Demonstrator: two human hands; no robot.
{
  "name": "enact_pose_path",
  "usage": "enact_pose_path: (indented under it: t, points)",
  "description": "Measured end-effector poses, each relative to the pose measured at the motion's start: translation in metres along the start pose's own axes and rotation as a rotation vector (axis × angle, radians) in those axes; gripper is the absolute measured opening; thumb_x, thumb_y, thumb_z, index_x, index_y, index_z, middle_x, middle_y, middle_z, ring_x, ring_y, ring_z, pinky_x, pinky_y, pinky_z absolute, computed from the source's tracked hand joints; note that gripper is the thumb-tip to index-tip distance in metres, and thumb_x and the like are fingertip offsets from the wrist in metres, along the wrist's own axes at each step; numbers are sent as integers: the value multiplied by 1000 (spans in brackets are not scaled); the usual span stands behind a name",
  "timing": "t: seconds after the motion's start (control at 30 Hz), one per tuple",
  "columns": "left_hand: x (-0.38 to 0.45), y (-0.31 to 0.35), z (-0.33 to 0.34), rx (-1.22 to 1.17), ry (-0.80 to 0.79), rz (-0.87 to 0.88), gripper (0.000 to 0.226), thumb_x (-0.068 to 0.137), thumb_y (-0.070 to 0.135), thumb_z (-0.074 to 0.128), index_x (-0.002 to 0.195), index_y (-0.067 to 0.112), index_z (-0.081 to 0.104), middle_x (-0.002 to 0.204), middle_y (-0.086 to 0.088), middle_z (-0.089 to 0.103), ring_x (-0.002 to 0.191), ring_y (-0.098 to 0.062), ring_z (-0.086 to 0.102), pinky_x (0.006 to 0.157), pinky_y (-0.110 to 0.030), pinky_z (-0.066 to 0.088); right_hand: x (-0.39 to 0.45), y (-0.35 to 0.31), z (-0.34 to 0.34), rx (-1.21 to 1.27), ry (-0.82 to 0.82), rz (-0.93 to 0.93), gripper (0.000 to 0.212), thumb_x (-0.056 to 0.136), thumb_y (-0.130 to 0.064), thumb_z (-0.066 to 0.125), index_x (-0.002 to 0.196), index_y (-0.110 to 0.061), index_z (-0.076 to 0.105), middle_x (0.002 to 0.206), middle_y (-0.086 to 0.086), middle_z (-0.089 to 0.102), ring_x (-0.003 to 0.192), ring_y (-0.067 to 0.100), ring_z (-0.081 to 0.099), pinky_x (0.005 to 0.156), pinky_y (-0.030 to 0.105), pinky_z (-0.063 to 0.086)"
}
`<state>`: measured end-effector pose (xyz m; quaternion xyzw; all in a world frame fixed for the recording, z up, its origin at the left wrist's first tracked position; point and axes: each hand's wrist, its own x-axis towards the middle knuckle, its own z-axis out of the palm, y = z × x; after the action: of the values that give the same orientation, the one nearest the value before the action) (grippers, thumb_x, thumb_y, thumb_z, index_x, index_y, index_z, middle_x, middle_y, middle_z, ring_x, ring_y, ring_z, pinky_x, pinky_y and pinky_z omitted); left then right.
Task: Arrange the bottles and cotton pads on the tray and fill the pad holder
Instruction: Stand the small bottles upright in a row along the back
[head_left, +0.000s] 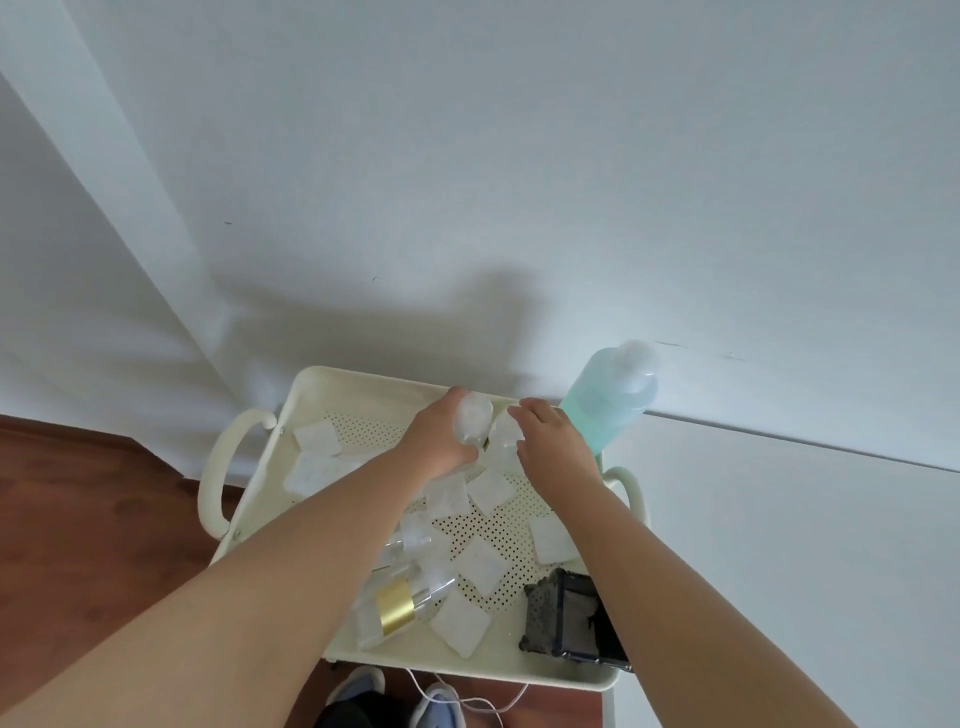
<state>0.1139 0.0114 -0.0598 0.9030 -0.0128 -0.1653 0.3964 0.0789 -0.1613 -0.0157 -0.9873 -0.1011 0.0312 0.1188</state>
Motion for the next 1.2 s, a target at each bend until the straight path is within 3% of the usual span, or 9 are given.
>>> enact_pose_path:
  t: [0.13,0.27,0.37,0.43,0.53,0.6,0.77,1.07,1.2]
  points:
    - [8,3,6,-31,33,29,82,69,24,81,138,28,37,136,-7,44,106,-21,49,86,-29,38,0,-1,2,-100,24,8,41,83,7,55,122,-5,53,136,7,45,119,27,43,71,38,53]
    - [-1,2,8,43,56,50,97,71,34,79,149,29,21,146,-7,29,126,-27,42,100,-38,41,-7,-1,5,-1,111,2,39,83,4,54,120,-3,59,138,10,48,121,30,46,73,42,54]
    - [-20,-7,5,142,208,234,85,75,29,75,147,30,28,141,-3,35,118,-24,49,90,-35,49,-19,-3,12,76,172,-87,40,74,10,63,113,3,65,127,19,58,113,39,56,81,47,55]
    - [-28,-9,3,178,255,292,75,79,22,73,144,30,36,137,-1,39,108,-22,57,81,-33,54,-24,-3,16,94,161,-111,43,73,13,62,115,7,63,129,23,57,119,41,54,89,49,53]
    - [-29,-3,1,163,251,285,64,85,16,68,141,31,42,131,0,46,95,-20,62,76,-36,56,-23,-1,17,75,84,-75,49,85,7,50,133,4,49,149,17,38,140,32,31,108,44,37]
    - [-25,3,1,134,254,290,58,87,14,67,138,31,45,126,-1,50,92,-20,63,76,-36,56,-21,2,17,32,44,-60,52,90,1,44,142,0,38,156,11,24,145,25,18,113,39,28]
    - [-16,12,5,96,268,311,49,85,14,69,128,27,50,116,-2,52,85,-22,64,72,-36,55,-21,4,13,-24,4,-26,58,93,-4,39,149,-5,25,159,7,17,147,20,12,113,36,29]
    - [-21,2,6,128,230,338,51,86,15,69,131,24,49,125,-4,50,88,-24,65,74,-41,57,-31,-9,8,34,-48,24,55,93,-9,42,147,-8,30,159,6,16,147,22,11,114,40,27]
    - [-34,-6,-10,58,152,313,68,84,13,69,139,35,35,125,0,48,92,-18,61,76,-33,55,-45,-31,-1,80,31,31,47,89,-15,49,136,-19,47,147,5,34,134,26,32,97,42,44]
